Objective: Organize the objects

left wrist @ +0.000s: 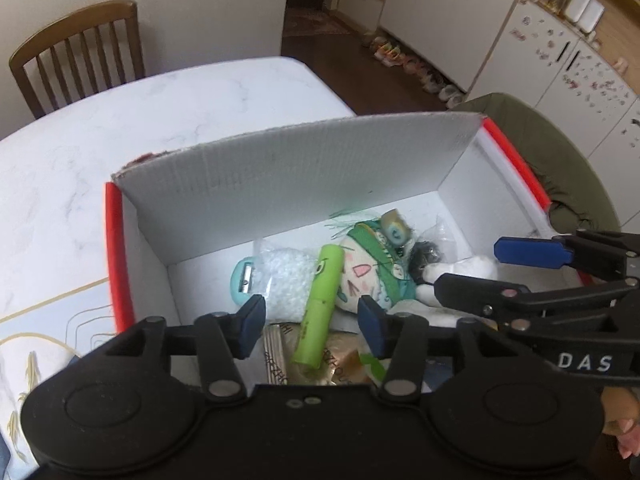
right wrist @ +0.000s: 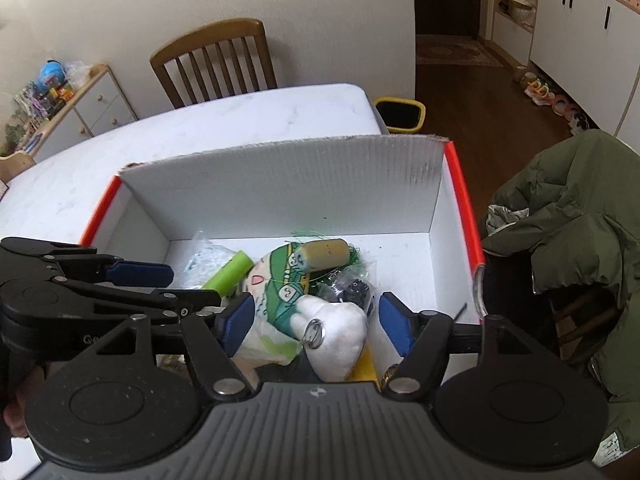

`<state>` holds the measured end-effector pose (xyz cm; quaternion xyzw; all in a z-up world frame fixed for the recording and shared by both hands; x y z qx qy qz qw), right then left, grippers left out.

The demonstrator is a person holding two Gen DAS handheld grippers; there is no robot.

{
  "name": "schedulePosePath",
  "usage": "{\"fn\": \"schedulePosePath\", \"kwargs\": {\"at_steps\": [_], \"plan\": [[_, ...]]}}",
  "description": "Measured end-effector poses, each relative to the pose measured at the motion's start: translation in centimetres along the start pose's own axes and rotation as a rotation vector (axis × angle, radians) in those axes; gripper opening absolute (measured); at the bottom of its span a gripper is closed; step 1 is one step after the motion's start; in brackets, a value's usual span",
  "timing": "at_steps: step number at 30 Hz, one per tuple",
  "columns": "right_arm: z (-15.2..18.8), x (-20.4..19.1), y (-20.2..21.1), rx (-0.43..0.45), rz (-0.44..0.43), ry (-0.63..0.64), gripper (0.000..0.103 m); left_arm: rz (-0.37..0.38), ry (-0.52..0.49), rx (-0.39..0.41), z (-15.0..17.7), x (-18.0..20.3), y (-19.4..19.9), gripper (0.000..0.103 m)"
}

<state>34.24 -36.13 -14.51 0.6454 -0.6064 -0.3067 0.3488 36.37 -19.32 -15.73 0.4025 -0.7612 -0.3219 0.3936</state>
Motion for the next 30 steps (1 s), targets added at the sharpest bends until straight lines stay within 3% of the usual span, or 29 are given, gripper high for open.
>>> {"fn": "schedulePosePath", "kwargs": {"at_steps": [7, 12, 30], "plan": [[0.7, 0.3, 3.5, 0.046, -0.022, -0.015, 0.069, 0.01, -0.008, 0.05, 0.2, 0.9, 2.3, 0.056], [1.1, 0.1, 6.3, 0.098, -0.044, -0.017, 0.069, 0.039, -0.047, 0.111, 0.7, 2.3, 5.1, 0.075], [3.5, -1.3, 14.5, 0.278, -0.103, -0.021, 0.08, 0.025, -0.167, 0.265, 3.3, 5.1, 13.7, 0.09]]}}
Point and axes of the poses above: each gripper's, at about its wrist camera, not at the fingertips, and y roughly against the way its jaws point, x to its right, z to its underside, the point moved 7 cm from there along -y, roughly the way its jaws point, and after that the axes turned 14 degrees about z, right-handed, at the moved point
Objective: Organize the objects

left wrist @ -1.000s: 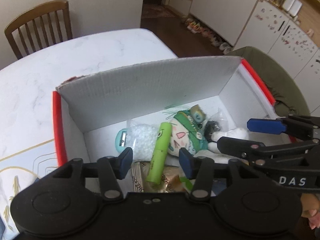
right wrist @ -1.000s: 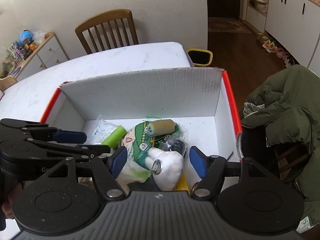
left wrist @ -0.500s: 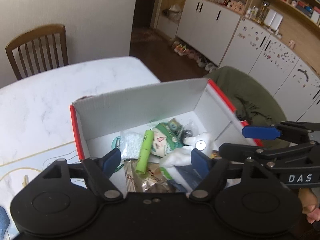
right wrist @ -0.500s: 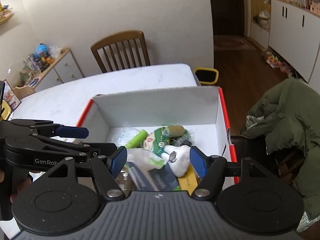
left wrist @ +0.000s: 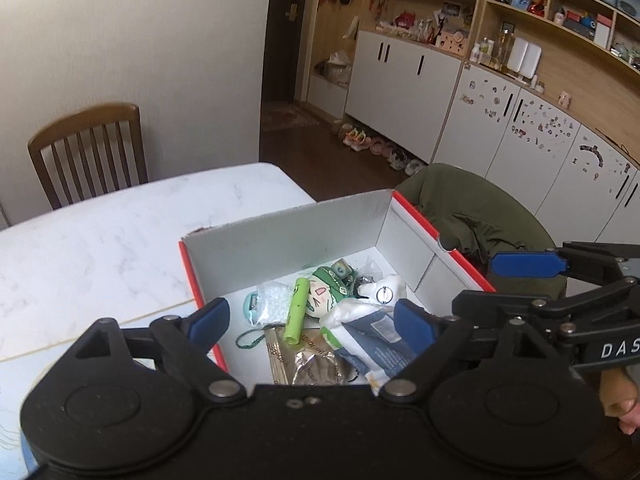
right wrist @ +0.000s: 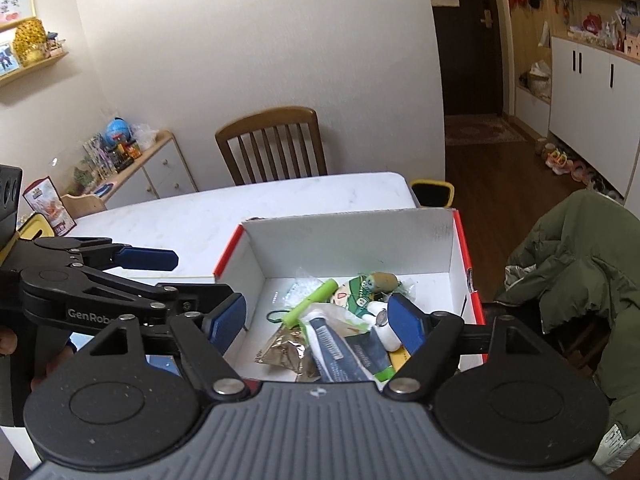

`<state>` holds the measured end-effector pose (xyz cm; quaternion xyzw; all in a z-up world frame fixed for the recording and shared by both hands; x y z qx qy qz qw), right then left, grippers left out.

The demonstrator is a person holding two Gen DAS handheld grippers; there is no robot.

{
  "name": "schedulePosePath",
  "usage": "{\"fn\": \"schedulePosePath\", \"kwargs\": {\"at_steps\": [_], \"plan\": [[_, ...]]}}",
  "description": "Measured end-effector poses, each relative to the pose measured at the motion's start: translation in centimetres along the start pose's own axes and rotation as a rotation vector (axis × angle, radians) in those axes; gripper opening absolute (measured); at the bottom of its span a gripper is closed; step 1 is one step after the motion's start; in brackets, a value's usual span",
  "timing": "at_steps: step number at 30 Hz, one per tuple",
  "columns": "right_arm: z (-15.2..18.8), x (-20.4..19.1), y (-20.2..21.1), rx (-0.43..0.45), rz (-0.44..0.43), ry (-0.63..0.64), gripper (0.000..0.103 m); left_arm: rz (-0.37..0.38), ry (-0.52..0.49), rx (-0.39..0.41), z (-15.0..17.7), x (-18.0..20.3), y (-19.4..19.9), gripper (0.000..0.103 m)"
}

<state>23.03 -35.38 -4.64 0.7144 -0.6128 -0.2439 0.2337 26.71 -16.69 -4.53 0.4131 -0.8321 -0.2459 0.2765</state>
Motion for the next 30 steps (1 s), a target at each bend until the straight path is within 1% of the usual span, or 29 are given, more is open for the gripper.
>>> {"fn": "schedulePosePath", "kwargs": {"at_steps": [4, 10, 12, 15, 17, 22, 27, 30], "plan": [[0.3, -0.4, 1.0, 0.021, -0.001, -0.008, 0.082, -0.015, -0.032, 0.024, 0.1, 0.4, 1.4, 0.093], [0.8, -0.7, 2.4, 0.043, -0.002, -0.035, 0.084, 0.003, -0.015, 0.04, 0.9, 0.4, 2.6, 0.1], [0.9, -0.8, 2.9, 0.05, -0.007, -0.044, 0.086, 0.011, -0.005, 0.044, 1.3, 0.4, 2.9, 0.102], [1.2, -1.0, 3.7, 0.066, -0.001, -0.048, 0.087, 0.009, 0.001, 0.053, 1.8, 0.6, 3.4, 0.102], [1.3, -1.1, 4.2, 0.079, 0.004, -0.048, 0.092, 0.002, 0.0, 0.062, 2.1, 0.7, 3.8, 0.103], [1.6, -1.5, 5.4, 0.114, 0.007, -0.058, 0.098, -0.017, 0.0, 0.076, 2.8, 0.9, 4.7, 0.103], [2.0, -1.9, 6.3, 0.135, -0.007, -0.059, 0.099, -0.011, 0.004, 0.08, 3.3, 1.4, 5.6, 0.103], [2.2, -2.0, 6.6, 0.128, -0.012, -0.077, 0.101, -0.007, -0.004, 0.084, 3.5, 1.7, 5.9, 0.103]]}}
Point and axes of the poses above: each gripper's, at about its wrist camera, not at the fingertips, and y roughly against the way its jaws point, x to its right, z to its underside, the point moved 7 cm from there along -y, roughly the way its jaws point, and after that the axes turned 14 degrees about z, right-handed, at the moved point
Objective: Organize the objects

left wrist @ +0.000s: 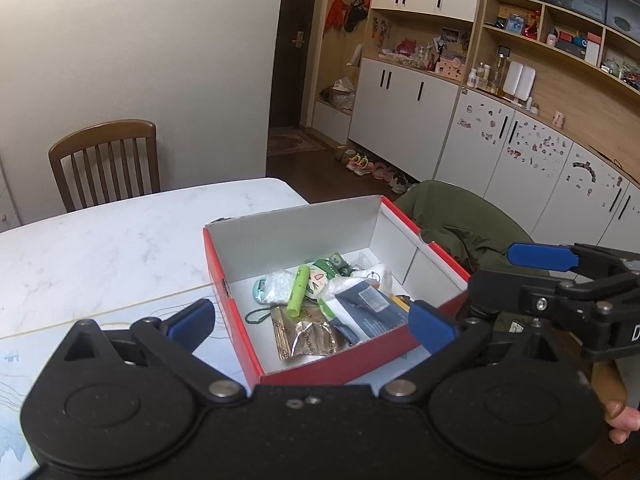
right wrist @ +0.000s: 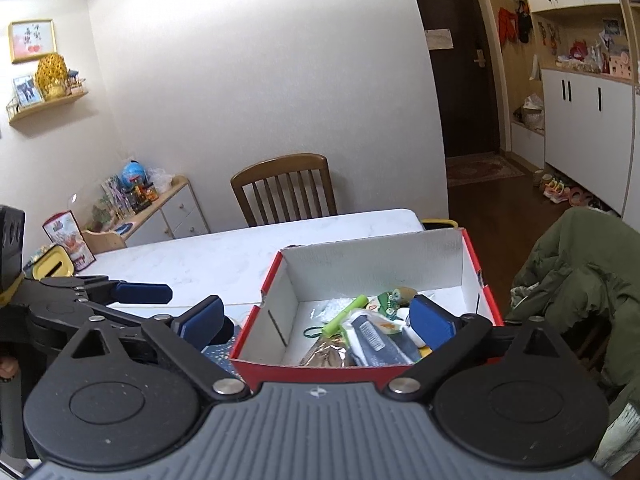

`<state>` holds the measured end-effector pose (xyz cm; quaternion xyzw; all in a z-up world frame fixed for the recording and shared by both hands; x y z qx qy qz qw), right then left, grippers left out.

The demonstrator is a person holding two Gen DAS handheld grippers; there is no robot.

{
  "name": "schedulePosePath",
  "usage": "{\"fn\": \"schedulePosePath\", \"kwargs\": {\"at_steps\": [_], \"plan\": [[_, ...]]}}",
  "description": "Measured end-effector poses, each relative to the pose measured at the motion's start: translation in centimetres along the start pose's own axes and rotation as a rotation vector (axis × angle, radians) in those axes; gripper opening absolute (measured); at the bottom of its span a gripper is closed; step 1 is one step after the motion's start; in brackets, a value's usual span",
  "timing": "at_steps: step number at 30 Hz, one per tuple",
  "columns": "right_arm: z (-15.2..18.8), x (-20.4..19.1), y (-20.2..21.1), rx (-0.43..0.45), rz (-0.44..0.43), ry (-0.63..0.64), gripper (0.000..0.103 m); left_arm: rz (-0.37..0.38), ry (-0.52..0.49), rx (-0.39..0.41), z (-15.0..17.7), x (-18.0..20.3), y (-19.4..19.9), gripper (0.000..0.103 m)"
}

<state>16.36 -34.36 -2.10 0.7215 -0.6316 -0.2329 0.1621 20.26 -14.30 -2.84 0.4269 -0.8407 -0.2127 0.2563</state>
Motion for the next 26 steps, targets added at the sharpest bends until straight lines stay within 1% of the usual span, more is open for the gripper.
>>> {"fn": "schedulePosePath", "kwargs": {"at_steps": [7, 19, 23, 26], "plan": [[0.5, -0.2, -0.1, -0.018, 0.012, -0.003, 0.101, 0.023, 0.017, -0.005, 0.4, 0.0, 0.1, 0.103], [1.0, -0.5, 0.0, -0.027, 0.03, 0.002, 0.101, 0.025, 0.043, -0.008, 0.7, -0.4, -0.2, 0.103], [1.1, -0.9, -0.2, -0.029, 0.037, 0.001, 0.101, 0.024, 0.051, -0.008, 0.7, -1.0, 0.0, 0.103], [1.2, -1.6, -0.4, -0.029, 0.043, 0.001, 0.101, 0.011, 0.061, -0.007, 0.8, -2.3, 0.4, 0.103]]}}
Point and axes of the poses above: each gripper's, at about its wrist camera, not at the fingertips, and y roughly against the way its jaws point, x to its right, z to its underside, the point moved 7 cm from there along -y, roughly the way its jaws point, and after that the axes turned 14 degrees about z, right-handed, at the moved point
